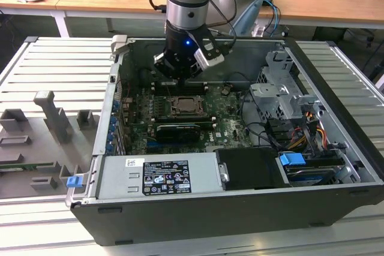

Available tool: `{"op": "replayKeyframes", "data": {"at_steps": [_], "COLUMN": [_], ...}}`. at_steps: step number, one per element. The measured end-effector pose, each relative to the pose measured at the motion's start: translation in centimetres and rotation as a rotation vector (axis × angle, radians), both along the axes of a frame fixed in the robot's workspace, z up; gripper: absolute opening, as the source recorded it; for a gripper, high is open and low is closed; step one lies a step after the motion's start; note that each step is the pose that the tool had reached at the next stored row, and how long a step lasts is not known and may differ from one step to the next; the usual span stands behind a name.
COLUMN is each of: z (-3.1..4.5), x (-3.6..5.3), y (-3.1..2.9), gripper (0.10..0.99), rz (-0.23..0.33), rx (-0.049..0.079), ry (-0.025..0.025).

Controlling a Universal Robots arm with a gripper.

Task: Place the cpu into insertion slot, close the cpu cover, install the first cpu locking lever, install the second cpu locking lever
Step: 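Install the first cpu locking lever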

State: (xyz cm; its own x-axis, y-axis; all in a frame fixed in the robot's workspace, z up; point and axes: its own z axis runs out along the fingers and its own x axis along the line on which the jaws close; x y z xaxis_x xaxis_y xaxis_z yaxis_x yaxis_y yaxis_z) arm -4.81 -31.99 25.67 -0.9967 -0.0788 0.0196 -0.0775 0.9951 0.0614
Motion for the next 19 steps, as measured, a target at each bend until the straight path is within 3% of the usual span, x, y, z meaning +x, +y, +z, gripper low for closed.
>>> {"op": "replayKeyframes", "data": {"at_steps": [3,11,19], "z": [0.62,0.66,0.65], "x": [-0.04,-0.20,-2.58], "y": [0.00,-0.01,-0.01], "gripper": [0.106,0.106,0.106], "rz": [0.000,0.000,-0.002], "rx": [0.000,0.000,0.001], "ry": [-0.0001,-0.0002,-0.0001]}}
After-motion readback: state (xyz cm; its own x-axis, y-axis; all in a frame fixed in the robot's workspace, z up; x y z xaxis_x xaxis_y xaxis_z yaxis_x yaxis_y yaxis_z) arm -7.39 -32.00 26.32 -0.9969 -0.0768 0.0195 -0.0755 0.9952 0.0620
